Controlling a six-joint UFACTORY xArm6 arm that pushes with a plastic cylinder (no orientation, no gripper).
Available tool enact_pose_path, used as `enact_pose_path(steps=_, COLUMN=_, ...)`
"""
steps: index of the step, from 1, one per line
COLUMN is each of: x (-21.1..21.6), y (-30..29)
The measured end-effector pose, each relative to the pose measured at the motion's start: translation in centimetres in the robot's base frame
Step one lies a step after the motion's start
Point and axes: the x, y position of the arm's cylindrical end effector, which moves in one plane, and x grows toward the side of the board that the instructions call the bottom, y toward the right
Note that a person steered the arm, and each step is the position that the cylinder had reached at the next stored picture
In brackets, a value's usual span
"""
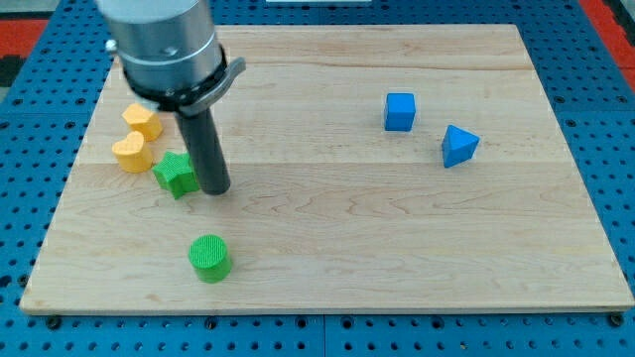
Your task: Move the green star to the bottom of the heart
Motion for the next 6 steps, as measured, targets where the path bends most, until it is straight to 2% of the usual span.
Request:
enact_pose_path(steps=1, x=-1.6, y=-1.9)
enact_pose_path(steps=2, x=1.3, y=-3.1)
enact_pose_path(steps=4, x=2.3, y=-7.1)
enact_pose_path(steps=5, x=2.7, y=-6.3)
enact_pose_path(steps=6, x=2.5, y=0.7)
